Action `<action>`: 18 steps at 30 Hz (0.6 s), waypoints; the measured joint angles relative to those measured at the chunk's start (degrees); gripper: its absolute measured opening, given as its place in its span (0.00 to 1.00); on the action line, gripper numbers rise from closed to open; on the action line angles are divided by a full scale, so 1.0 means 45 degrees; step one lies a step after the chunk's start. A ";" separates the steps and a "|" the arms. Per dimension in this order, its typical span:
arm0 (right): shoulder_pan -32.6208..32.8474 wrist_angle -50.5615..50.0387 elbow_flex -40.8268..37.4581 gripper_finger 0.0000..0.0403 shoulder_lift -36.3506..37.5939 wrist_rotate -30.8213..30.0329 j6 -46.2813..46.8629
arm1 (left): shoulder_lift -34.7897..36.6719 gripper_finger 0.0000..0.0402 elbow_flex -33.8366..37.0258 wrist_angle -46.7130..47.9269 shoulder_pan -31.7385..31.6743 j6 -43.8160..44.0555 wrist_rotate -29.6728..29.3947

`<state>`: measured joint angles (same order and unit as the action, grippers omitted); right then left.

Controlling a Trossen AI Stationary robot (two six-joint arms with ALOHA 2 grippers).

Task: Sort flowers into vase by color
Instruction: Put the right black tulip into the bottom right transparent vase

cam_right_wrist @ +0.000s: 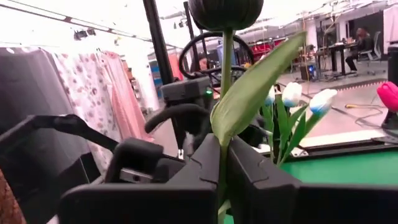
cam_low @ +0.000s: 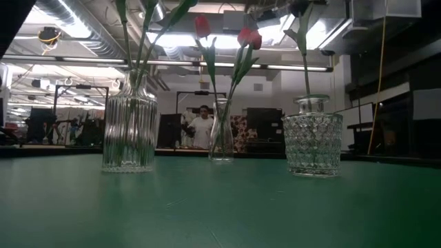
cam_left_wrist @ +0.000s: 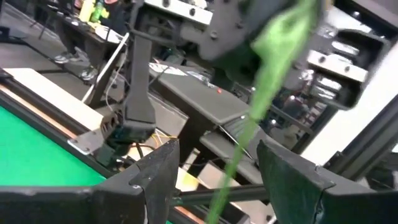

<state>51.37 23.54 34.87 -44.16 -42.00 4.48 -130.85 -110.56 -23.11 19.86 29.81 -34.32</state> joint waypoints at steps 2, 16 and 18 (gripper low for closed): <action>0.0000 0.0260 0.0000 0.02 -0.0107 0.0057 -0.0124 | 0.0031 0.53 0.0000 0.0024 -0.0052 -0.0120 -0.0002; -0.0005 0.0635 0.0000 0.02 -0.0682 0.0118 -0.0100 | 0.0068 0.50 0.0000 -0.0068 -0.0033 -0.0795 0.0430; -0.0005 0.0750 0.0000 0.02 -0.0777 0.0118 -0.0100 | 0.0068 0.45 0.0000 -0.0066 -0.0076 -0.0750 0.0741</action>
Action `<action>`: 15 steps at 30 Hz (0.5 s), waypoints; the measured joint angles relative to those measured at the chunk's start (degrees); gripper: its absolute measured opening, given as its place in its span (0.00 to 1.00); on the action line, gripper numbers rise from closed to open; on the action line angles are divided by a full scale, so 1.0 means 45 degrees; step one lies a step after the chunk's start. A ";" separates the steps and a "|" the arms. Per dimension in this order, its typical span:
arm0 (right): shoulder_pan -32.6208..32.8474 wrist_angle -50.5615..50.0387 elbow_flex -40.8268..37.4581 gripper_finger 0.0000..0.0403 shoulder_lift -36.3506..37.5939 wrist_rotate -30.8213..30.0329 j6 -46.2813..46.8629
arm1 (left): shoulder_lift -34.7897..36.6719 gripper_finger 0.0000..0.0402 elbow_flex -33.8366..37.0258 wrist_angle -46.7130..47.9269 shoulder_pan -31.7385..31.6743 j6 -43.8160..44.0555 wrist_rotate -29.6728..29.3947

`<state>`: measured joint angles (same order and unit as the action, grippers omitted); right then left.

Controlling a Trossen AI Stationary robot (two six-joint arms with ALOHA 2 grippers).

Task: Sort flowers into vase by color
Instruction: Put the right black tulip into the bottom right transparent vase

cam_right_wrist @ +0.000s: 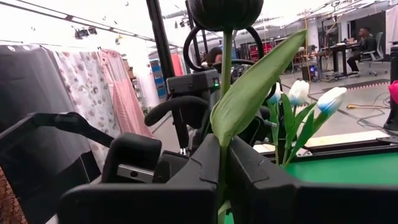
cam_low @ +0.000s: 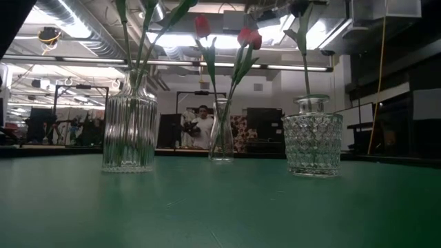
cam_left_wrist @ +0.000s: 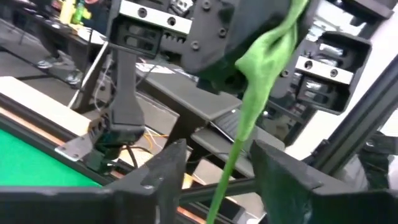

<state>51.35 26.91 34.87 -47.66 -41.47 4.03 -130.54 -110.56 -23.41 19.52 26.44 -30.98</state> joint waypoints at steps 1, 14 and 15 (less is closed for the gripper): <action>0.0000 0.0020 0.0000 0.02 -0.0001 -0.0005 0.0004 | 0.0000 0.42 0.0000 -0.0002 -0.0005 -0.0003 0.0063; -0.0005 0.0035 0.0000 0.03 0.0009 -0.0088 -0.0015 | 0.0000 0.03 0.0000 0.0026 0.0024 -0.0441 -0.0014; -0.0005 0.0035 0.0000 0.03 0.0009 -0.0089 -0.0105 | 0.0000 0.03 0.0000 0.0036 0.0072 -0.0512 -0.0198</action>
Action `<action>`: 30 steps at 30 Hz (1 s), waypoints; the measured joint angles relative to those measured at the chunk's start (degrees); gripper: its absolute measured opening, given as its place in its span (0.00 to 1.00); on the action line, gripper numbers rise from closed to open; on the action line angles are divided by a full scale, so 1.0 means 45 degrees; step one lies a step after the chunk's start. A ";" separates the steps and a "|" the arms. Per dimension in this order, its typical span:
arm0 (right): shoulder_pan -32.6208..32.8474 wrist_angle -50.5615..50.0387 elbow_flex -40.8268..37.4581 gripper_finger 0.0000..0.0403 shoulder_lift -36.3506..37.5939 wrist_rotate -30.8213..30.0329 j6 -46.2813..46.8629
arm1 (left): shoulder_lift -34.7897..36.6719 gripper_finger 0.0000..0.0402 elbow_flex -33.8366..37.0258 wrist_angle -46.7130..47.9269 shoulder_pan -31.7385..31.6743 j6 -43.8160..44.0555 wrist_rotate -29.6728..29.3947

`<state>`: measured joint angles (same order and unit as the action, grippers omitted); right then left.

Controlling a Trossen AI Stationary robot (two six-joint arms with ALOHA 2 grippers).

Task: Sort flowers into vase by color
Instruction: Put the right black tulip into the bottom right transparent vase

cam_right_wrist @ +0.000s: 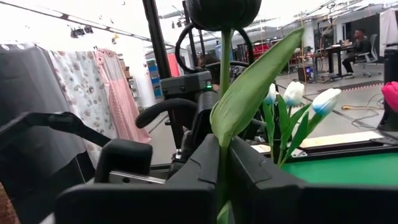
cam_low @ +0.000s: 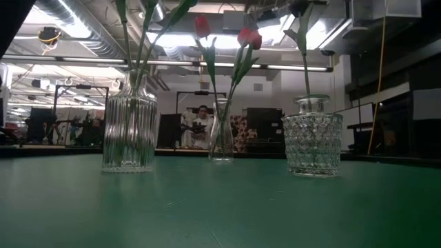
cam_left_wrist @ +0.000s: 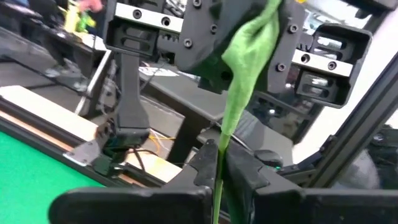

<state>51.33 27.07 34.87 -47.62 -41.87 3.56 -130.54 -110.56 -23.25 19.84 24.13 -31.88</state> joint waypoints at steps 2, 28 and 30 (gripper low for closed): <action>-0.0005 0.0000 0.0000 0.07 0.0000 0.0016 -0.0217 | 0.0000 0.02 0.0000 0.0019 0.0103 -0.0328 -0.0414; 0.0019 -0.1703 -0.0005 0.44 0.2309 0.2010 -0.0114 | 0.0272 0.01 0.0445 0.0463 0.1386 -0.5541 -0.9551; 0.0019 -0.1758 -0.0005 0.44 0.2311 0.2125 0.0062 | 0.0271 0.01 0.0816 0.0492 0.1203 -0.5310 -0.9510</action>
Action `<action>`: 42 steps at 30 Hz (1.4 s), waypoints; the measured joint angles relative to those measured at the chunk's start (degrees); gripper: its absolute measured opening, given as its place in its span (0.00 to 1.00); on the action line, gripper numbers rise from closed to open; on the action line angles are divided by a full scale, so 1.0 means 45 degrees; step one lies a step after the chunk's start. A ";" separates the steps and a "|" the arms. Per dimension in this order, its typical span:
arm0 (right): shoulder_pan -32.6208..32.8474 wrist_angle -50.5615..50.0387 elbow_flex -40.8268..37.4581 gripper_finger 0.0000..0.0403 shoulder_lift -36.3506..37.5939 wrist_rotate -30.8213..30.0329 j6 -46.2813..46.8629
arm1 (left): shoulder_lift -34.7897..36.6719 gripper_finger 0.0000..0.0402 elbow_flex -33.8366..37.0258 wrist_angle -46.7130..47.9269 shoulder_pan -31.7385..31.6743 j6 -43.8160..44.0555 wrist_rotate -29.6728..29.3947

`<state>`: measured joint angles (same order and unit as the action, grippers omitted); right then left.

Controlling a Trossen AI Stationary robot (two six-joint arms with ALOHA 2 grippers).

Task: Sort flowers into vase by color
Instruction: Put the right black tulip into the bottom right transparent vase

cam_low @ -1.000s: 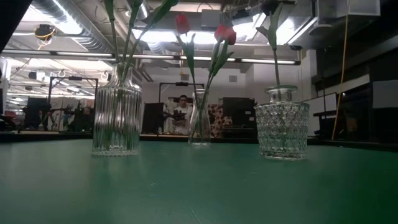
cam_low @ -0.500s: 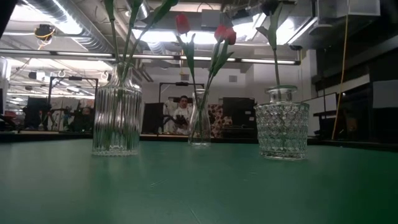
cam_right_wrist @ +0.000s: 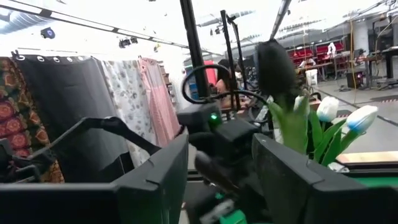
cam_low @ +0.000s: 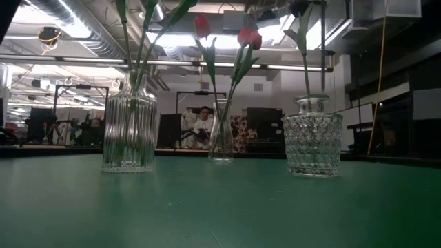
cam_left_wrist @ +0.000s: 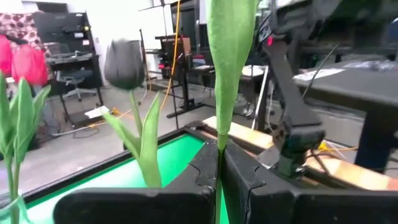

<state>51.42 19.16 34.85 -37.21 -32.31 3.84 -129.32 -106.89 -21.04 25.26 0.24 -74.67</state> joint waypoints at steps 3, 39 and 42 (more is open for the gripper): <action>0.0000 -0.0232 0.0000 0.44 0.0001 0.0099 0.0198 | 0.0001 0.01 0.0357 -0.0036 -0.0230 0.0370 0.0010; -0.0005 -0.0685 0.0000 0.44 0.0001 0.0339 0.0460 | 0.0151 0.01 0.2275 0.0004 -0.0743 0.2602 0.0530; -0.0005 -0.0695 0.0000 0.44 0.0001 0.0339 0.0460 | 0.0146 0.01 0.2651 0.0025 -0.0743 0.3224 0.0549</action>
<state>51.39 16.03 34.85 -37.21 -30.79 5.91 -128.66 -94.96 -20.93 21.91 14.75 -72.20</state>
